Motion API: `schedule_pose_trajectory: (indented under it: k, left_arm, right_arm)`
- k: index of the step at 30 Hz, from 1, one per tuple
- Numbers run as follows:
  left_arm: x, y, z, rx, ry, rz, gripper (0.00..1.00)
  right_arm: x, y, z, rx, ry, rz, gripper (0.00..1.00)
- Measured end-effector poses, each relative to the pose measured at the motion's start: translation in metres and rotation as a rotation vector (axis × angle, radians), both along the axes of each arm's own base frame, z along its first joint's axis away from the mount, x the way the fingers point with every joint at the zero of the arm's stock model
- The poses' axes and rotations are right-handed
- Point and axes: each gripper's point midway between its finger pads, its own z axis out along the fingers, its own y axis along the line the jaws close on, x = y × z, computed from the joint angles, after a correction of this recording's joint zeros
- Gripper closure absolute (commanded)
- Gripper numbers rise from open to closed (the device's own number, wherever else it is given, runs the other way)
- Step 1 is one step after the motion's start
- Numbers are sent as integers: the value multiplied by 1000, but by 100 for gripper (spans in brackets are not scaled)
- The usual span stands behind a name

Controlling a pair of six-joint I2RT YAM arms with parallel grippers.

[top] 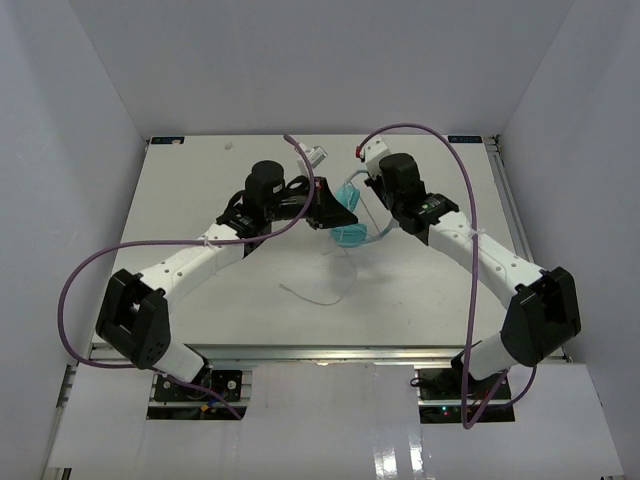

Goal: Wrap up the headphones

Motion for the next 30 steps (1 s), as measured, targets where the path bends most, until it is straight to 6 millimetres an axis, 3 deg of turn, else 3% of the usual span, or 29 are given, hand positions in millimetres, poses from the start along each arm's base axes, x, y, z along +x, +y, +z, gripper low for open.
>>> schedule_pose_trajectory:
  k: [7,14,21,30]
  left_arm:
    - [-5,-20,-17,-22,59,10,97]
    - [5,-28,-30,-38,98,58,89]
    - [5,-44,-51,-27,147,75,80]
    - [-17,-57,-72,6,169,46,74]
  right_arm:
    - [8,12,5,116,12,-37,92]
    - [7,16,-13,141,69,-52,92]
    - [8,15,-15,167,83,-62,92]
    - [18,13,0,272,94,-82,92]
